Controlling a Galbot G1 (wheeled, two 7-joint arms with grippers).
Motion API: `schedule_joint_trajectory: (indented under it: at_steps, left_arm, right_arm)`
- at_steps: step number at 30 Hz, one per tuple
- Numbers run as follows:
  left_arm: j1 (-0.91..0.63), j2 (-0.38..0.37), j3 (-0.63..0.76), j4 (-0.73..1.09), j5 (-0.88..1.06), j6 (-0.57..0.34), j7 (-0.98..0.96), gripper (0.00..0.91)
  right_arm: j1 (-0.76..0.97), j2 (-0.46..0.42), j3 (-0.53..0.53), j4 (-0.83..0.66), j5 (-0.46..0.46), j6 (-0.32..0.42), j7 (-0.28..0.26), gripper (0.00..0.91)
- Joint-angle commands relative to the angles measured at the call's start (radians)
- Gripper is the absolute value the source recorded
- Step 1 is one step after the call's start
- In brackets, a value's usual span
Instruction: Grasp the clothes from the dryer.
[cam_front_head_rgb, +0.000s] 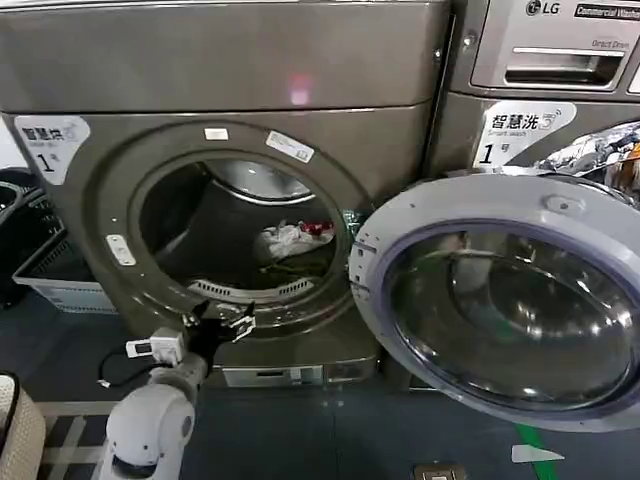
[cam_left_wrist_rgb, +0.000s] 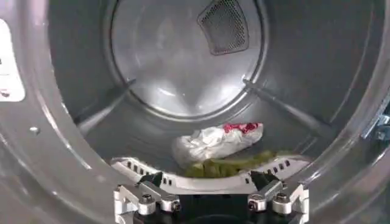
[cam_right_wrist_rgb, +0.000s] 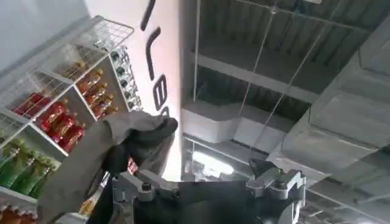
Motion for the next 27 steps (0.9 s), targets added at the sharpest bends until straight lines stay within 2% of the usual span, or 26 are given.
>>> schedule_joint_trajectory:
  at_steps: [1,27]
  left_arm:
    - [0.0,0.002,0.0,0.001,-0.002,0.049,0.0,0.907]
    - [0.001,-0.001,0.005,0.001,-0.001,0.049,0.005,0.907]
  right_arm:
    - [0.001,0.001,0.006,-0.002,0.0,0.0,0.0,0.907]
    - [-0.007,0.005,0.021,-0.009,0.001,0.005,0.0,0.907]
